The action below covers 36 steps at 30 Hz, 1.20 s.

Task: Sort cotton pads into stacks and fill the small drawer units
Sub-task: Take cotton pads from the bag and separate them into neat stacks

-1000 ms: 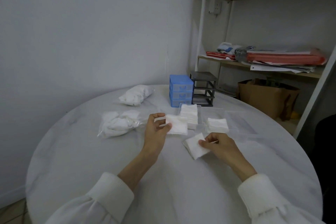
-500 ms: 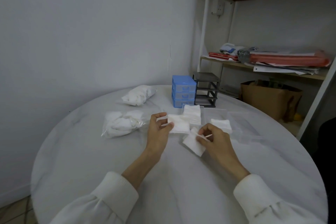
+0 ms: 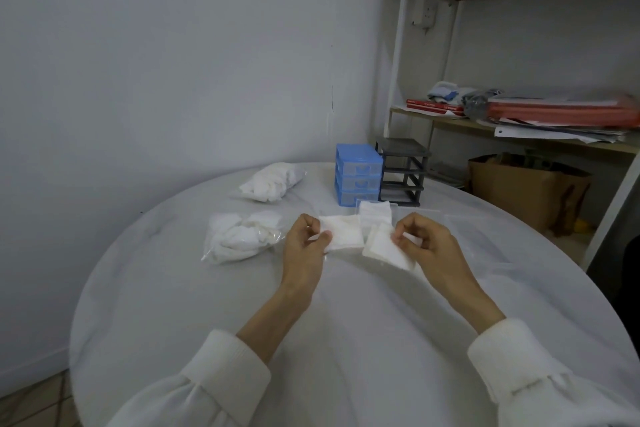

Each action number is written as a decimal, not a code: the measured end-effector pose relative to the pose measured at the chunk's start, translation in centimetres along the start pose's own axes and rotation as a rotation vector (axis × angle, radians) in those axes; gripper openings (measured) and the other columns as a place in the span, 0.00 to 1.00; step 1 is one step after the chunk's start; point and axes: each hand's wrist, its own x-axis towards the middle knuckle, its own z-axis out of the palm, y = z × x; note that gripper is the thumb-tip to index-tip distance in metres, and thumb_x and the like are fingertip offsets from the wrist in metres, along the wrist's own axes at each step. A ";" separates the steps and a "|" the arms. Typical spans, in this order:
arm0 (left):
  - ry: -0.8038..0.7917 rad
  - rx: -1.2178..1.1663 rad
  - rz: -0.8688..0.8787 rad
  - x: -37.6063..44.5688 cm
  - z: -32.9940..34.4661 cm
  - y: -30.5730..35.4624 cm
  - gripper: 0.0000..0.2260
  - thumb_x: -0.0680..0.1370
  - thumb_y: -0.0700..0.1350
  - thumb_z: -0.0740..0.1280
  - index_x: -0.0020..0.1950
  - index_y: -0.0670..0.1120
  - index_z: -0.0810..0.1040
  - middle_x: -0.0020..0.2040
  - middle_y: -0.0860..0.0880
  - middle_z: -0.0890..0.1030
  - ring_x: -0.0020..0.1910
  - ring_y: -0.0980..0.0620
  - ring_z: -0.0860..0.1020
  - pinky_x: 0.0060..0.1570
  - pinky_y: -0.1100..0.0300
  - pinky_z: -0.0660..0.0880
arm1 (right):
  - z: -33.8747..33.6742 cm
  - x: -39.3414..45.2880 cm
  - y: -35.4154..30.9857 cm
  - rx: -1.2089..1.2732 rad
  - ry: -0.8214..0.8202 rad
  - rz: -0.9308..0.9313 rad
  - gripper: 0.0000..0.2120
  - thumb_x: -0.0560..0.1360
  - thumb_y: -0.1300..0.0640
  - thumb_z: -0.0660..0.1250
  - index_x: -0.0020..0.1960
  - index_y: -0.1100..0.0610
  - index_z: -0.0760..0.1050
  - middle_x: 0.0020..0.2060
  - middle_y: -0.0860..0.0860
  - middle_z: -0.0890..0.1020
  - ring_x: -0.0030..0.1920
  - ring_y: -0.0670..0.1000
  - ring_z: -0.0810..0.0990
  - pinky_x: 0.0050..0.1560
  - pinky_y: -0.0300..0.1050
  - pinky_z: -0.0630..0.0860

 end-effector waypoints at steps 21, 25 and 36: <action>-0.088 -0.017 -0.084 4.5 8.9 0.8 0.18 0.78 0.33 0.59 0.38 0.50 0.82 0.60 0.43 0.78 0.58 0.44 0.75 0.54 0.59 0.74 | -9.0 5.8 6.2 -0.168 -0.037 0.187 0.04 0.76 0.58 0.65 0.48 0.51 0.78 0.49 0.50 0.79 0.51 0.50 0.75 0.47 0.37 0.70; -0.098 -0.014 -0.097 4.7 10.4 0.2 0.18 0.78 0.33 0.58 0.38 0.50 0.82 0.60 0.43 0.77 0.53 0.48 0.75 0.41 0.67 0.73 | -8.3 6.6 7.2 -0.291 -0.110 0.222 0.05 0.77 0.52 0.65 0.44 0.43 0.76 0.49 0.45 0.79 0.54 0.51 0.74 0.63 0.56 0.66; -0.099 -0.008 -0.099 5.3 10.7 -0.1 0.17 0.79 0.34 0.59 0.39 0.50 0.82 0.59 0.45 0.77 0.52 0.50 0.75 0.42 0.67 0.74 | -6.8 6.5 7.0 -0.759 -0.067 0.125 0.05 0.76 0.49 0.65 0.50 0.44 0.78 0.53 0.43 0.74 0.57 0.46 0.68 0.58 0.48 0.55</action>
